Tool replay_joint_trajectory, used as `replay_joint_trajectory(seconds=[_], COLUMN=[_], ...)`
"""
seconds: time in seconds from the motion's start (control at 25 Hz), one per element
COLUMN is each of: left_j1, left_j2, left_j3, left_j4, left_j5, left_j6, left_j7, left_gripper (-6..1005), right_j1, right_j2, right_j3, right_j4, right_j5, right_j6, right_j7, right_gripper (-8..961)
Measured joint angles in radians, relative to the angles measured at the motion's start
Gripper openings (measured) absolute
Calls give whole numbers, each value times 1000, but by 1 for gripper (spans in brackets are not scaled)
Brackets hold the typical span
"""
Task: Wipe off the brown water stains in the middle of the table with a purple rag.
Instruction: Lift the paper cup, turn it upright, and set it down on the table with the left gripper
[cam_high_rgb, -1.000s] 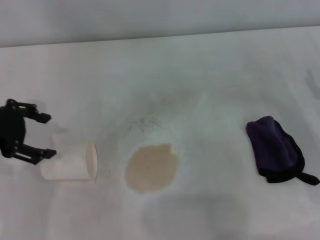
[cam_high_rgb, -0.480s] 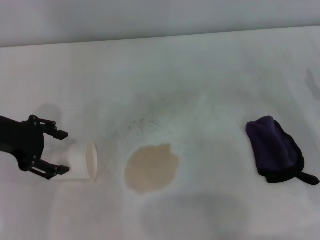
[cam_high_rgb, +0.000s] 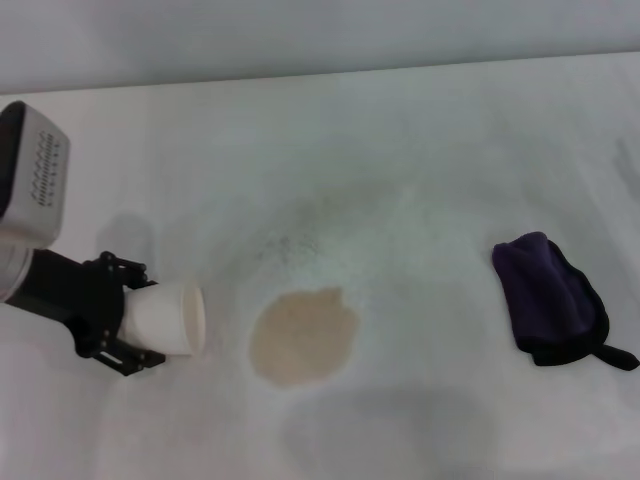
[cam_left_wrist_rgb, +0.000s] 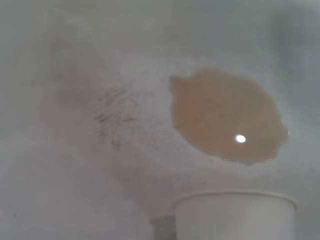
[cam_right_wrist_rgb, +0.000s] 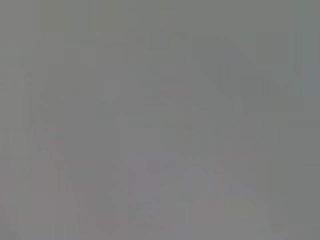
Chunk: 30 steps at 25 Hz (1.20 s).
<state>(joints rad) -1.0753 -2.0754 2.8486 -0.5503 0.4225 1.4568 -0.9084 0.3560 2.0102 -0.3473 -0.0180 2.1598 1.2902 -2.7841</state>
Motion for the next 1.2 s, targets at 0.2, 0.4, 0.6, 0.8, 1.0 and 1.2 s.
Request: replay_joint_trajectory(seconds=[0.2, 0.4, 0.6, 0.8, 1.0, 1.2], left_j1=[0, 0, 22, 84, 199, 283], left_j2=[0, 1, 4, 5, 5, 2], left_j3=[-1, -2, -2, -1, -1, -1], left_j4=[21, 14, 8, 9, 72, 147], left_j5=[-19, -78, -202, -393, -671, -815], left_j6=[-19, 15, 81, 110, 110, 100], left_j7=[-1, 3, 18, 76, 154, 178], left_gripper=[848, 813, 772, 712, 674, 668], right_j1=[-2, -2, -2, -2, -2, -2], right_j2=[-1, -1, -1, -2, -2, -2], right_j3=[5, 5, -1, -14, -33, -42], right_j4=[-4, -6, -9, -17, -21, -23], right_j5=[0, 1, 2, 1, 0, 0], right_j6=[-5, -7, -7, -7, -7, -7], right_j7=[0, -4, -5, -9, -9, -9], right_gripper=[857, 857, 857, 857, 857, 857])
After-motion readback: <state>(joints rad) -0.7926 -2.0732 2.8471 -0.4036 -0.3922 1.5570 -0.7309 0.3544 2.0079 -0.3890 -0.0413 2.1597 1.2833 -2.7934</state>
